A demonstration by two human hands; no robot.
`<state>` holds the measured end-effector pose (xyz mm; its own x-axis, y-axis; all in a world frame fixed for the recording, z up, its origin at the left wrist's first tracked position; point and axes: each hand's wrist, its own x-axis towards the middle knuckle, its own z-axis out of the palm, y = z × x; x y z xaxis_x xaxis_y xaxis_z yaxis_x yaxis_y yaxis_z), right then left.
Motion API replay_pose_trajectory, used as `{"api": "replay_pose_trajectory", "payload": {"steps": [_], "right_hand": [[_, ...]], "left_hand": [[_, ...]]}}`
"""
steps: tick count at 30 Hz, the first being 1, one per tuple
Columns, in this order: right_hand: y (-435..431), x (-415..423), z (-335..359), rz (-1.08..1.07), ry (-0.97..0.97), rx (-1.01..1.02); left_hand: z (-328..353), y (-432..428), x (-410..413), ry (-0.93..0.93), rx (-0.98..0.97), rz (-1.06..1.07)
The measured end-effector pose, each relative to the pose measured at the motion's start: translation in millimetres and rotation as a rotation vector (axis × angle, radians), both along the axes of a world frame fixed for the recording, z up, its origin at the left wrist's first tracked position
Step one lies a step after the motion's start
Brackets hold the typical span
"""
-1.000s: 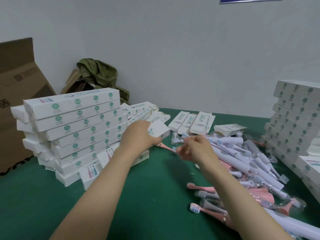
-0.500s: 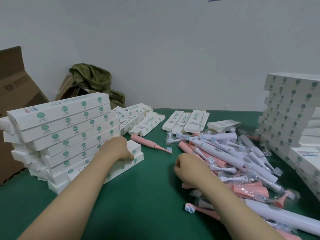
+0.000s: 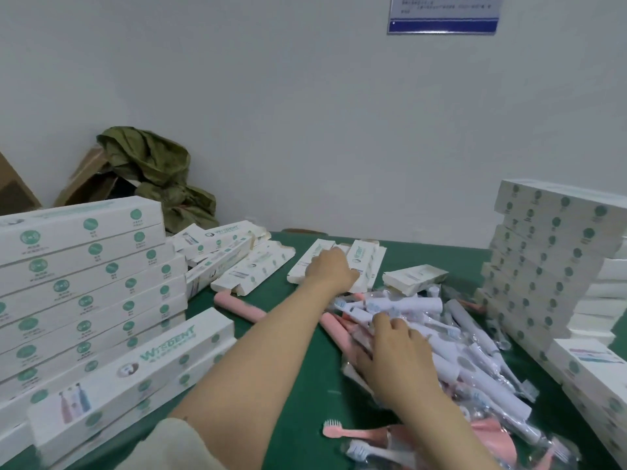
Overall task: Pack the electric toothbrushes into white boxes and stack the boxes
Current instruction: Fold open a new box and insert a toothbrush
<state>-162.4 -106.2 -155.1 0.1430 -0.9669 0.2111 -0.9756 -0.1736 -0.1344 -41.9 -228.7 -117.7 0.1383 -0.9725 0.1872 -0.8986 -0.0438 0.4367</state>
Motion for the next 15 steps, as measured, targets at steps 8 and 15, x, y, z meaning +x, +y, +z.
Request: {"api": "replay_pose_trajectory", "payload": {"steps": [8, 15], "right_hand": [[-18, 2, -2, -0.03, -0.034, 0.005], [-21, -2, -4, -0.042, -0.044, 0.008]], "left_hand": [[-18, -42, -5, 0.073, 0.079, -0.003], [11, 5, 31, 0.405, -0.325, 0.088]]}}
